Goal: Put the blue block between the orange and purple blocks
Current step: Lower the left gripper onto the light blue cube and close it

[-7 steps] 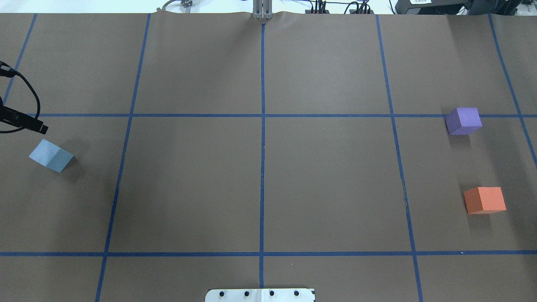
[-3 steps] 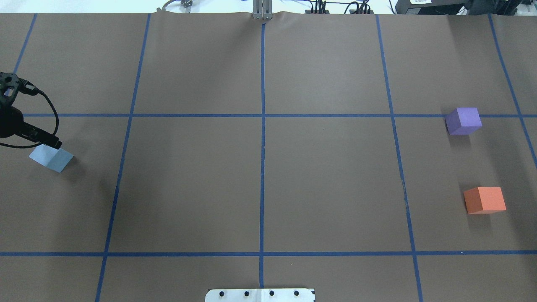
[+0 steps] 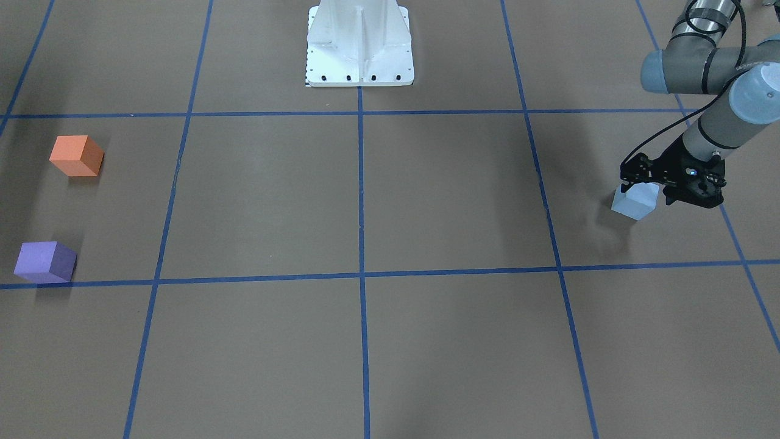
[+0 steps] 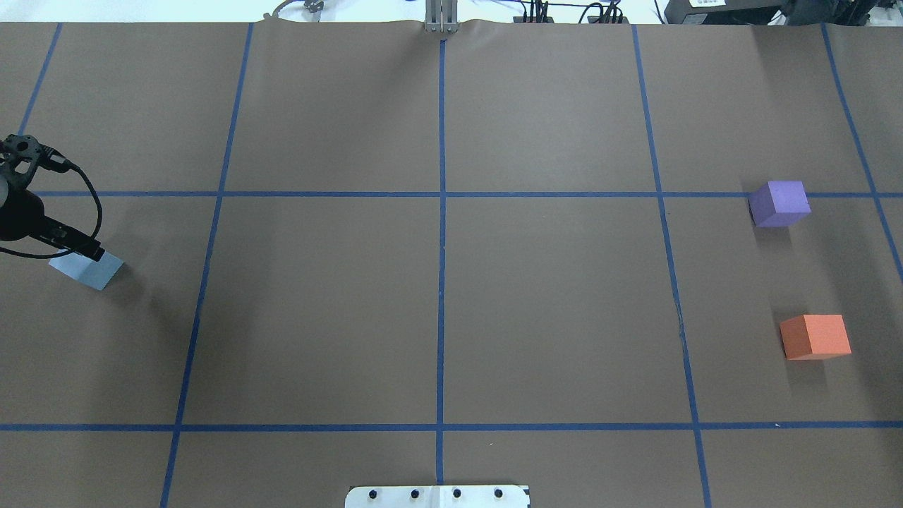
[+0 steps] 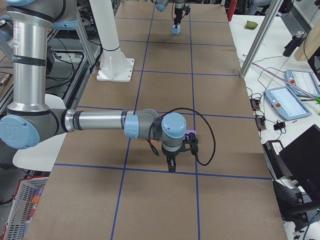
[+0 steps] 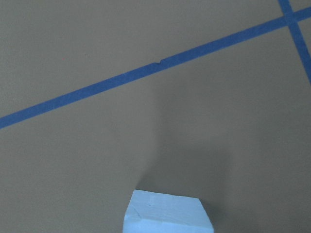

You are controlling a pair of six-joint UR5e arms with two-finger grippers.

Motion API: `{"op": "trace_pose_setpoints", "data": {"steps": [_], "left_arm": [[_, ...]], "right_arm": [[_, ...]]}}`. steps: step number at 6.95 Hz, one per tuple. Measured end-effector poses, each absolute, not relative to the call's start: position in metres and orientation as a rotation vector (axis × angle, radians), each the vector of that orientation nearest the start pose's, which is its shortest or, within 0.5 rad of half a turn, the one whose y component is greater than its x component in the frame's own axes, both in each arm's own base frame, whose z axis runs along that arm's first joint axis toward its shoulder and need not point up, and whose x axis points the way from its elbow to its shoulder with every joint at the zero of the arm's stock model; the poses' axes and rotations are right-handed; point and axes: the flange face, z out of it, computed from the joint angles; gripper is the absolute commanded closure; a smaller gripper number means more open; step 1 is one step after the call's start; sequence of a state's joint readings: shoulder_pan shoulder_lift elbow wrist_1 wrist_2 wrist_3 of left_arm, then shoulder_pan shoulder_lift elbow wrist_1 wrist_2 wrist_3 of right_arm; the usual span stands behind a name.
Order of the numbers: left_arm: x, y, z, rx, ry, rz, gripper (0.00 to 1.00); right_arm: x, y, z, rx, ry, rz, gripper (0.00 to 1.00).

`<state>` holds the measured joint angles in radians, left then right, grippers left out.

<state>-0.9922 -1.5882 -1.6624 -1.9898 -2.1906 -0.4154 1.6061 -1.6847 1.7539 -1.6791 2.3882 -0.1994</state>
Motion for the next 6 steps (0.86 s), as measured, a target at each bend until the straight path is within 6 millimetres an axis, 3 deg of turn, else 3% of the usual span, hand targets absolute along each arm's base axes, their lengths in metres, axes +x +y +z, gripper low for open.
{"op": "trace_pose_setpoints", "data": {"steps": [2, 3, 4, 6], "left_arm": [[0.236, -0.475, 0.579, 0.128, 0.769, 0.334, 0.0], [0.247, -0.47, 0.584, 0.11, 0.768, 0.35, 0.31], [0.254, -0.466, 0.587, 0.097, 0.767, 0.359, 0.94], [0.254, -0.464, 0.587, 0.089, 0.771, 0.357, 1.0]], "right_arm": [[0.076, -0.437, 0.631, 0.057, -0.814, -0.138, 0.0], [0.076, -0.437, 0.631, 0.056, -0.813, -0.138, 0.0], [0.076, -0.437, 0.631, 0.055, -0.813, -0.138, 0.0], [0.076, -0.437, 0.63, 0.057, -0.813, -0.138, 0.0]]}}
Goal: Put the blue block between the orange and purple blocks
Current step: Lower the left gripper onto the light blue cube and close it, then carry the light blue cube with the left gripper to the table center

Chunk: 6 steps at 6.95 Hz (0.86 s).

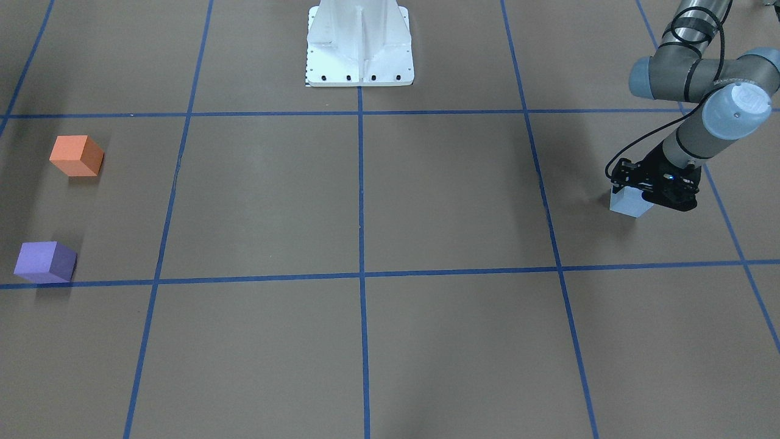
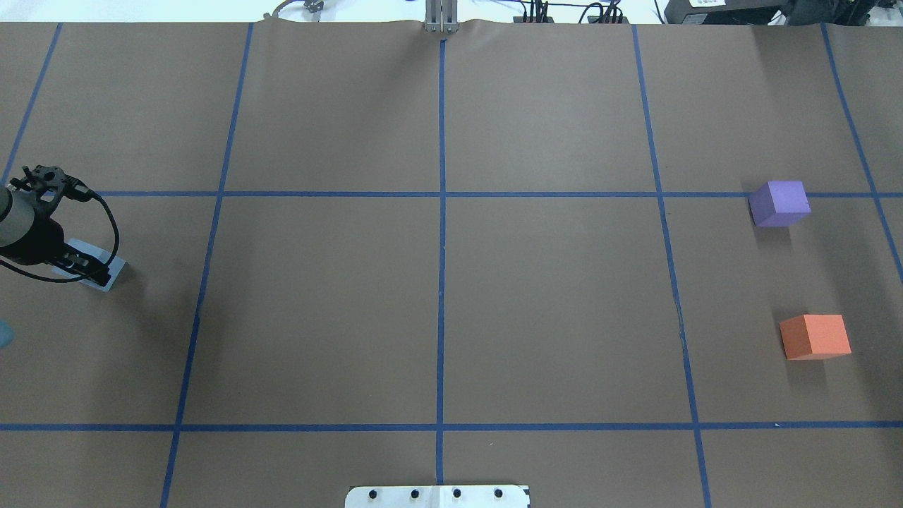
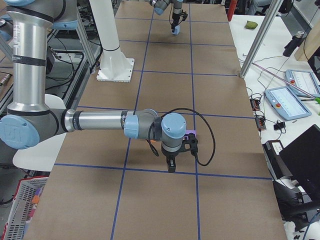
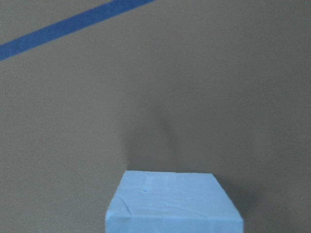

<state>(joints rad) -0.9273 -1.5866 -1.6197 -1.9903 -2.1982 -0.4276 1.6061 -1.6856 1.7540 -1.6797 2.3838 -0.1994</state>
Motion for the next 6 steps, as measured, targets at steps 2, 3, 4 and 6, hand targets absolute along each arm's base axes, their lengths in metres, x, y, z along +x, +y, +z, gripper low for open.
{"op": "trace_pose_setpoints", "data": {"steps": [2, 3, 4, 6], "left_arm": [[0.237, -0.471, 0.555, 0.077, 0.785, 0.319, 1.0], [0.224, -0.475, 0.511, 0.06, 0.78, 0.285, 1.0], [0.218, -0.479, 0.45, 0.038, 0.778, 0.233, 1.0], [0.267, -0.482, 0.326, -0.021, 0.834, 0.048, 1.0]], "right_arm": [[0.077, -0.438, 0.628, 0.062, -0.812, -0.14, 0.0], [0.077, -0.439, 0.623, 0.072, -0.807, -0.144, 0.0], [0.077, -0.44, 0.614, 0.09, -0.8, -0.152, 0.0], [0.078, -0.442, 0.605, 0.108, -0.791, -0.16, 0.0]]}}
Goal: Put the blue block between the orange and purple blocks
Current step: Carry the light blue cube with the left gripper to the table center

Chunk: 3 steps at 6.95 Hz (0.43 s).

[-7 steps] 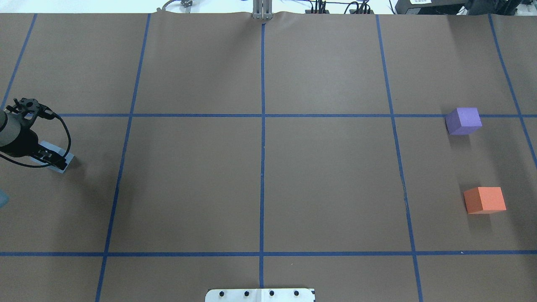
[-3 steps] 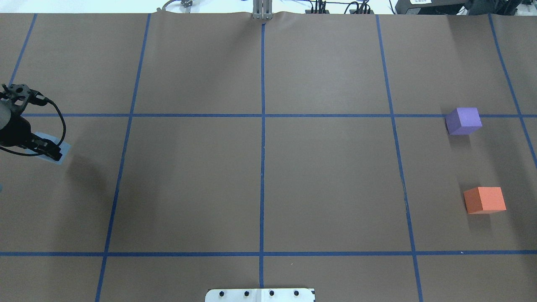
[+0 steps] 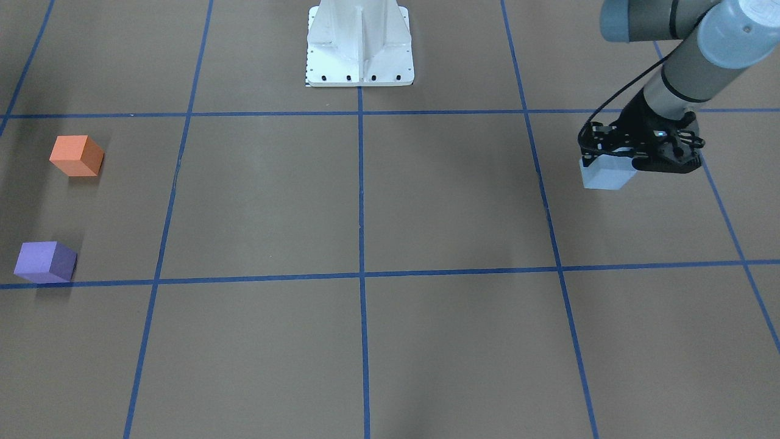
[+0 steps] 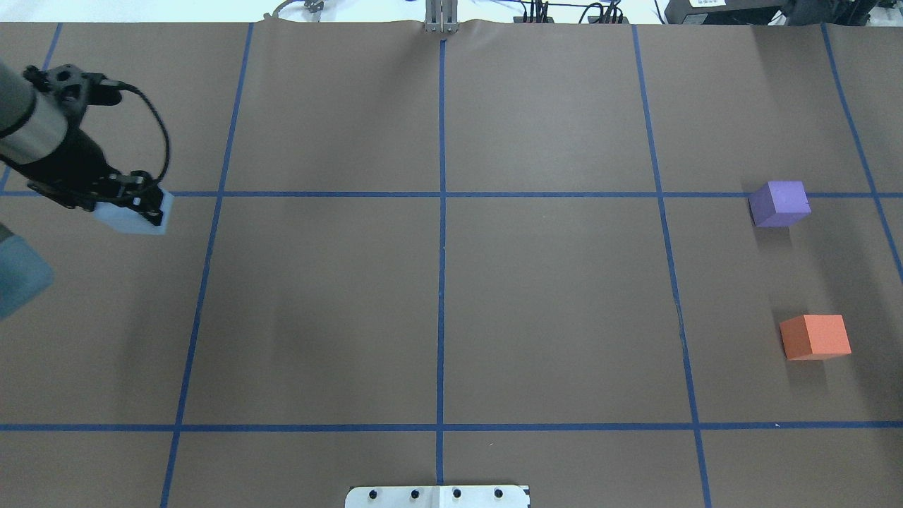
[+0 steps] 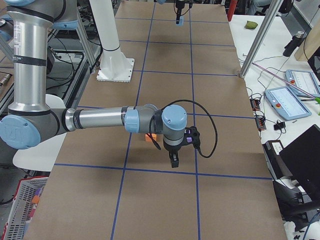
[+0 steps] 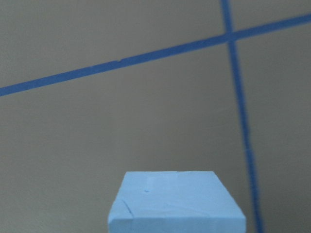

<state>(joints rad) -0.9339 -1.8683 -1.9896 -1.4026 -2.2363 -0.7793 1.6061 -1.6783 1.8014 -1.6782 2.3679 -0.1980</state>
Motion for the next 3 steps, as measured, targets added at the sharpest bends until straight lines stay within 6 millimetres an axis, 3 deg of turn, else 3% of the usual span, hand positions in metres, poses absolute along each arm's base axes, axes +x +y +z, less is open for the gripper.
{"op": "trace_pose_setpoints", "data": {"steps": [2, 3], "left_arm": [[0.397, -0.459, 0.212, -0.085, 0.883, -0.049, 1.0], [0.463, -0.456, 0.167, -0.087, 0.875, -0.061, 1.0]], "right_arm": [[0.078, -0.441, 0.601, 0.114, -0.791, -0.16, 0.0], [0.077, -0.442, 0.598, 0.116, -0.793, -0.156, 0.0]]}}
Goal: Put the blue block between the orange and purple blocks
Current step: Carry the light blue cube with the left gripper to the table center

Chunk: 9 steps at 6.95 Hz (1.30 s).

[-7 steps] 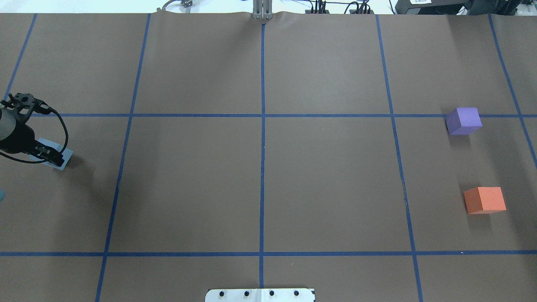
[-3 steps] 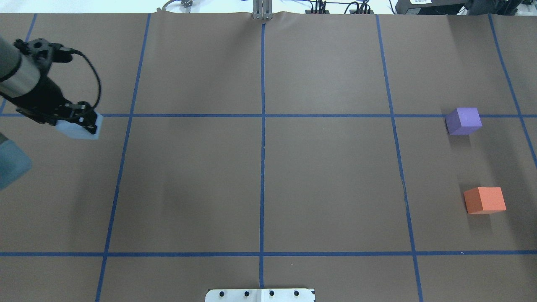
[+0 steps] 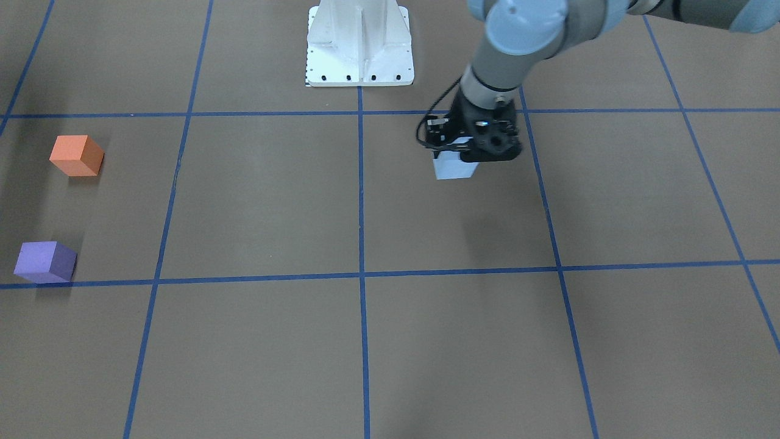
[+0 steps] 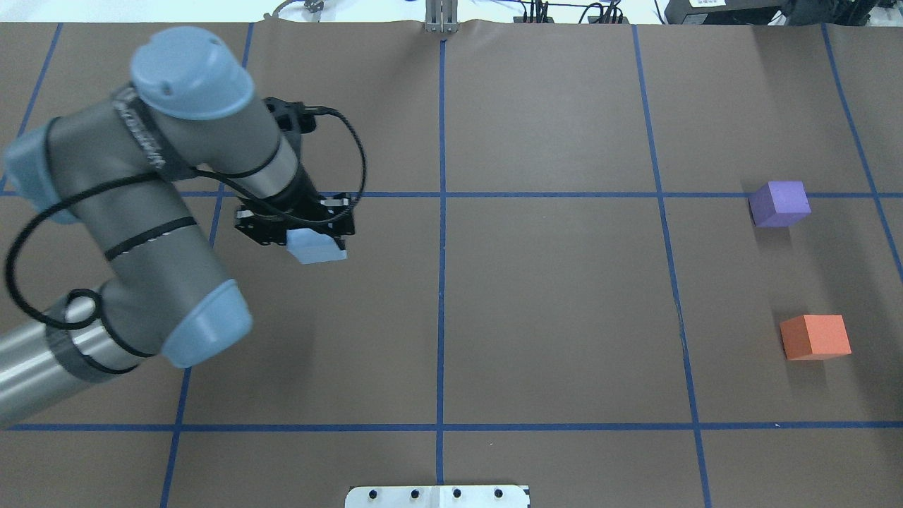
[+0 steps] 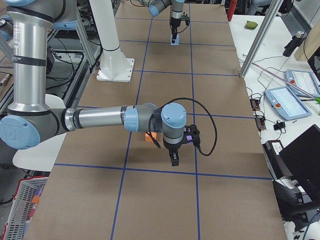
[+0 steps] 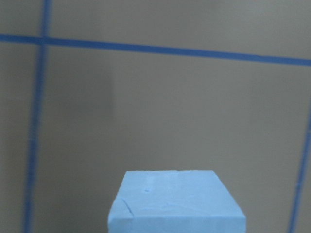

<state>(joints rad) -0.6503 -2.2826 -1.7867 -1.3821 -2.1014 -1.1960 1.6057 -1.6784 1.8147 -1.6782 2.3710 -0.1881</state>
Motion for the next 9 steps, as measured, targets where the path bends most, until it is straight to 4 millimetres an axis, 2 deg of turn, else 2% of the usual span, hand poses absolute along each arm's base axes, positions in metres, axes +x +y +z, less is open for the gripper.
{"op": "trace_pose_setpoints", "data": {"steps": [1, 2, 3, 4, 5, 6, 8, 9], "left_arm": [[0.522, -0.459, 0.134, -0.075, 0.855, -0.06, 1.0], [0.566, -0.469, 0.126, -0.055, 0.854, -0.054, 1.0], [0.598, -0.481, 0.135, -0.032, 0.866, -0.045, 1.0], [0.621, -0.489, 0.149, -0.022, 0.868, -0.037, 0.79], [0.635, -0.49, 0.157, -0.013, 0.865, -0.02, 0.28], [0.642, -0.489, 0.161, 0.0, 0.86, 0.006, 0.0], [0.645, -0.488, 0.165, 0.009, 0.851, 0.032, 0.0], [0.644, -0.49, 0.164, 0.009, 0.851, 0.032, 0.0]], "right_arm": [[0.077, -0.444, 0.595, 0.118, -0.797, -0.15, 0.0], [0.076, -0.445, 0.593, 0.12, -0.811, -0.146, 0.0], [0.075, -0.445, 0.591, 0.122, -0.827, -0.143, 0.0], [0.074, -0.446, 0.589, 0.124, -0.836, -0.143, 0.0], [0.074, -0.446, 0.587, 0.128, -0.845, -0.144, 0.0], [0.072, -0.448, 0.582, 0.135, -0.866, -0.144, 0.0], [0.071, -0.453, 0.569, 0.143, -0.903, -0.12, 0.0], [0.07, -0.456, 0.555, 0.15, -0.91, -0.099, 0.0]]}}
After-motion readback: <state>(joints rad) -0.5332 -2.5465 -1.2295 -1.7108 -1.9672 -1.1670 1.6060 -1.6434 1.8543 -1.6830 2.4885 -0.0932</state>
